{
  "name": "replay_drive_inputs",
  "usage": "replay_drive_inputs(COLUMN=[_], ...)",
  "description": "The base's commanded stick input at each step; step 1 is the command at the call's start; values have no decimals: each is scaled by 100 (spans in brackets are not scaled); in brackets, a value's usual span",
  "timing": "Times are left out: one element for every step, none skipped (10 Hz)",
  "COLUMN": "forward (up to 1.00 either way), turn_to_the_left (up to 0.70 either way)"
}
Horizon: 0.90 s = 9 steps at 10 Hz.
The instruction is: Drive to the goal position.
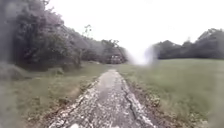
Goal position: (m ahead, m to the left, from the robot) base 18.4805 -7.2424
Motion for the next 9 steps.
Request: replay_drive_inputs(forward=[50, 50, 50, 50, 50, 50, 50, 50, 50], turn_to_the_left=[0, 0, 0, 0, 0, 0, 0, 0, 0])
